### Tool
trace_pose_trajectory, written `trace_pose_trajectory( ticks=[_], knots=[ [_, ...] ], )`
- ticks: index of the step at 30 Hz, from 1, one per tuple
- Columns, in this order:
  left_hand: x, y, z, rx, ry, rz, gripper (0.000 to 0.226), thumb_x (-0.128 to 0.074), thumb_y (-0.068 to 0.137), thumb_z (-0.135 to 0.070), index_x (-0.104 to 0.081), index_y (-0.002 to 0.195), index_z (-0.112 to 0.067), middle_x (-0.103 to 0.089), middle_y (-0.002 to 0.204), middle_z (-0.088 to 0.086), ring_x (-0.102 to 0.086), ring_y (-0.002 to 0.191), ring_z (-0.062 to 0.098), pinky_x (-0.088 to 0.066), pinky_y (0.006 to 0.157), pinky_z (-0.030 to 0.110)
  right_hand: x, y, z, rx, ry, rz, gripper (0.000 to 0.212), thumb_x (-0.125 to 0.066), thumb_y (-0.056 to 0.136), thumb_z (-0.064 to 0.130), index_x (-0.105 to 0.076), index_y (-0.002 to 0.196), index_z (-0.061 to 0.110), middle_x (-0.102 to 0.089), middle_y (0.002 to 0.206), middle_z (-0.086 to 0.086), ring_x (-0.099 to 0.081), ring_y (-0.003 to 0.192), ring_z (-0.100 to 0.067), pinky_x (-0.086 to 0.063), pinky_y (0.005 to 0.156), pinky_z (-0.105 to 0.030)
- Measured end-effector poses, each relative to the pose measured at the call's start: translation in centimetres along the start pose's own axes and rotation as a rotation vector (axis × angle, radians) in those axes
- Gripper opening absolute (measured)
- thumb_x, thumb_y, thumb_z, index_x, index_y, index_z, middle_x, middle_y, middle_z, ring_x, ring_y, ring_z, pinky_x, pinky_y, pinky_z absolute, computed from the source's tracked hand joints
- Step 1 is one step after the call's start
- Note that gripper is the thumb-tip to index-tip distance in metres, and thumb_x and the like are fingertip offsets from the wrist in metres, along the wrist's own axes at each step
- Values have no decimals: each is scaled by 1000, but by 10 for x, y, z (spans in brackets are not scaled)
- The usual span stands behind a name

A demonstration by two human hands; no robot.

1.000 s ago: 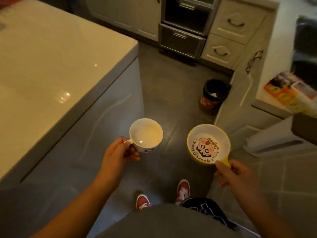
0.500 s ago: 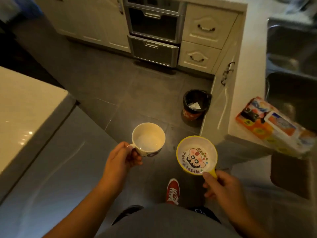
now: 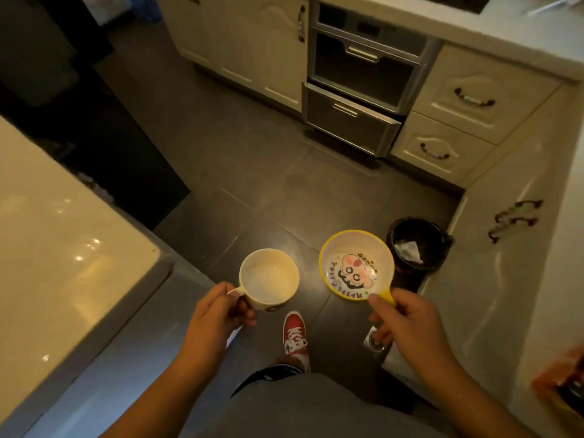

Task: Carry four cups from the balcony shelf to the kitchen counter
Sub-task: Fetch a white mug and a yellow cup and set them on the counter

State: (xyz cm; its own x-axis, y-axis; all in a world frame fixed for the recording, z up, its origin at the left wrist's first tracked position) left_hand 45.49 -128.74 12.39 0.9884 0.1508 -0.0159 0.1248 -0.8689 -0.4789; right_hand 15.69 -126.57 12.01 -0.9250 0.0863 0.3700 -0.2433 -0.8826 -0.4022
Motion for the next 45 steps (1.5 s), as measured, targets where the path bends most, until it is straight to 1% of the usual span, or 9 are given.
trace_pose_trajectory(
  ticks=[4, 14, 20, 25, 29, 31, 35, 40, 45],
  knots=[
    [-18, 64, -29, -15, -45, -15, 29, -41, 97, -4, -55, 72, -1, -60, 60, 12, -62, 56, 20, -57, 56, 29, 4, 50, 25, -33, 5, -19, 25, -69, 86, 25, -66, 67, 10, -71, 64, -9, -65, 44, -20, -51, 44, -37],
    [-118, 204, -98, -12, -46, 114, 48, -42, 96, -7, -62, 55, -23, -61, 56, 1, -63, 56, 15, -56, 52, 26, 71, 155, 48, -97, 57, -127, 25, -68, 88, 18, -67, 65, 6, -66, 56, -12, -60, 40, -12, -46, 36, -17],
    [-193, 285, -135, -11, -68, 62, 38, -40, 95, -3, -55, 61, -12, -58, 52, 0, -60, 51, 16, -55, 48, 27, 109, 256, 62, -72, 39, -111, 28, -69, 87, 9, -62, 66, -8, -58, 56, -26, -53, 38, -13, -44, 36, -17],
    [-222, 329, -162, -22, -58, 11, 34, -38, 97, -6, -56, 68, -10, -60, 55, 1, -61, 55, 17, -55, 53, 29, 124, 355, 101, -15, -15, -18, 32, -70, 86, 16, -59, 63, -3, -63, 52, -18, -59, 38, -19, -45, 37, -22],
    [-218, 352, -181, -8, -110, -104, 35, -38, 97, -5, -54, 67, -8, -60, 55, 4, -61, 54, 18, -55, 51, 29, 115, 429, 153, 62, -61, 97, 35, -71, 85, 20, -57, 54, 10, -63, 49, -6, -63, 43, -26, -45, 43, -24],
    [-207, 365, -189, 6, -159, -178, 39, -38, 97, -2, -55, 62, -9, -60, 51, 4, -62, 49, 16, -54, 47, 27, 100, 462, 180, 81, -59, 173, 32, -71, 85, 22, -60, 58, 7, -65, 53, -6, -61, 41, -18, -48, 45, -29],
    [-177, 392, -197, -2, -157, -266, 45, -42, 91, -7, -60, 53, -22, -61, 55, 3, -63, 54, 18, -54, 51, 29, 55, 521, 232, 145, -83, 309, 33, -69, 87, 19, -60, 70, -8, -67, 59, -13, -61, 41, -12, -50, 45, -31],
    [-130, 443, -209, -26, -171, -356, 31, -46, 85, -24, -62, 58, -23, -62, 58, 1, -63, 56, 17, -55, 53, 28, -14, 584, 289, 213, -128, 389, 29, -68, 88, 18, -62, 69, -4, -68, 62, -14, -60, 40, -13, -49, 42, -27],
    [-87, 513, -250, -24, -234, -374, 44, -39, 96, -7, -60, 58, -16, -59, 56, 4, -61, 52, 16, -55, 49, 26, -56, 637, 335, 210, -130, 366, 27, -68, 88, 18, -64, 64, 7, -68, 59, -9, -62, 40, -17, -48, 40, -25]
  ],
)
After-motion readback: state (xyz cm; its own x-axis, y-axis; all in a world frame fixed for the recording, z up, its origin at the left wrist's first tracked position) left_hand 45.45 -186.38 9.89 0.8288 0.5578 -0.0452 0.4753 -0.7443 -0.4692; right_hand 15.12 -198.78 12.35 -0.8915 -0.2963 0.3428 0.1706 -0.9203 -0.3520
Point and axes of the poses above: each hand's wrist, its own y-axis towards the middle knuckle, its own x-axis out of the back of the hand, z = x × y, the point moved 4 cm from there along y, towards the middle knuckle
